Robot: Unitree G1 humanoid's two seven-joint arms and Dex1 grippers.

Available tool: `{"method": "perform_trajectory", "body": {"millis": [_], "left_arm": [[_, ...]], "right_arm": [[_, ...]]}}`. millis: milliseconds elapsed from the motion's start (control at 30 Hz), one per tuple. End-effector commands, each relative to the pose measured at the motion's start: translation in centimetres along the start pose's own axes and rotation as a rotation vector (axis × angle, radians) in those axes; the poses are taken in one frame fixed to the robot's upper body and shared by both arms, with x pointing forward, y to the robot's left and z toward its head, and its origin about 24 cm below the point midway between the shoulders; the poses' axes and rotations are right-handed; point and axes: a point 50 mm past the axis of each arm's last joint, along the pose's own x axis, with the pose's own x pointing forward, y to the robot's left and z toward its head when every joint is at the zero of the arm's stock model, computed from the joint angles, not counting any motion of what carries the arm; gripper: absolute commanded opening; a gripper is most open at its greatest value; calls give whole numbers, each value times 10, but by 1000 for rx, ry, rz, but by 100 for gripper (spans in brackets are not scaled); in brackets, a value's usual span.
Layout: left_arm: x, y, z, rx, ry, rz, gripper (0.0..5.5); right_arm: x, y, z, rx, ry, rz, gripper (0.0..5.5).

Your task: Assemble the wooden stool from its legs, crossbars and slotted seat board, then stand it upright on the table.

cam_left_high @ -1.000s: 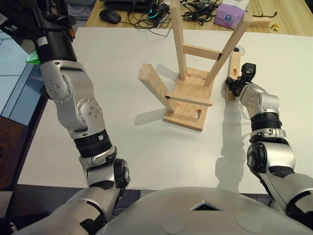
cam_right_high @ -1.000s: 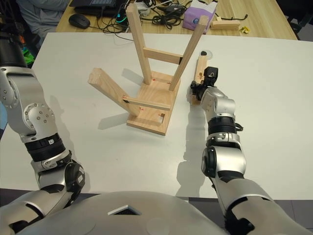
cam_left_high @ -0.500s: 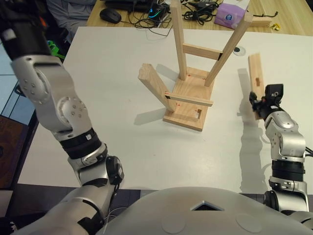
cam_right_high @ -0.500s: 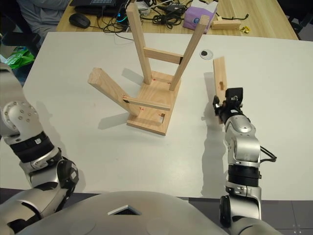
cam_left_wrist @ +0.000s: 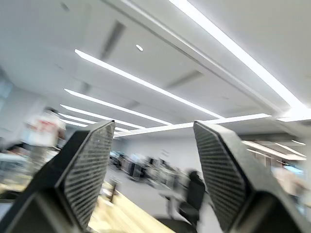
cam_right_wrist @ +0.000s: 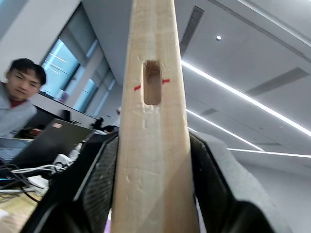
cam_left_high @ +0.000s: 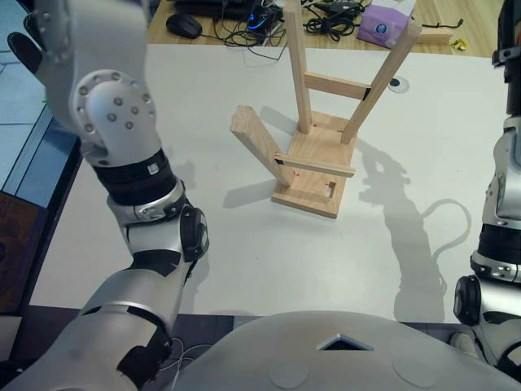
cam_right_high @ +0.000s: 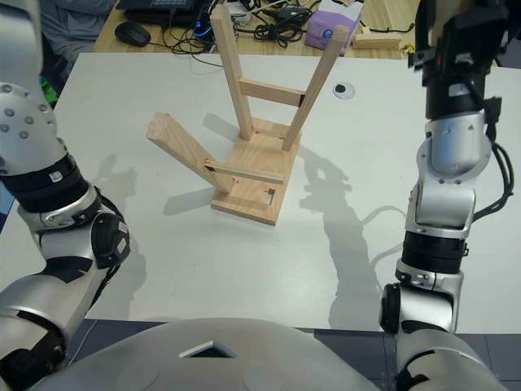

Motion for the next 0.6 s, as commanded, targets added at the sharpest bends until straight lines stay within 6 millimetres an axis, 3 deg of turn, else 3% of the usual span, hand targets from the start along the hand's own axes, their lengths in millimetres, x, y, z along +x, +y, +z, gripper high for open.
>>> {"method": "perform_trajectory", "body": {"millis": [33, 167, 300, 600], "left_arm": [[-5, -28, -39, -127, 211, -238, 301], [-14, -39, -56, -195, 283, -324, 301], [-12, -38, -68, -198, 328, -291, 301], [-7, -59, -71, -289, 319, -328, 301]], "right_arm": [[21, 7, 31, 41, -163, 142, 213], [32, 17, 53, 92, -270, 247, 213], [36, 24, 68, 156, -330, 305, 213], [31, 56, 72, 270, -339, 461, 213]]}}
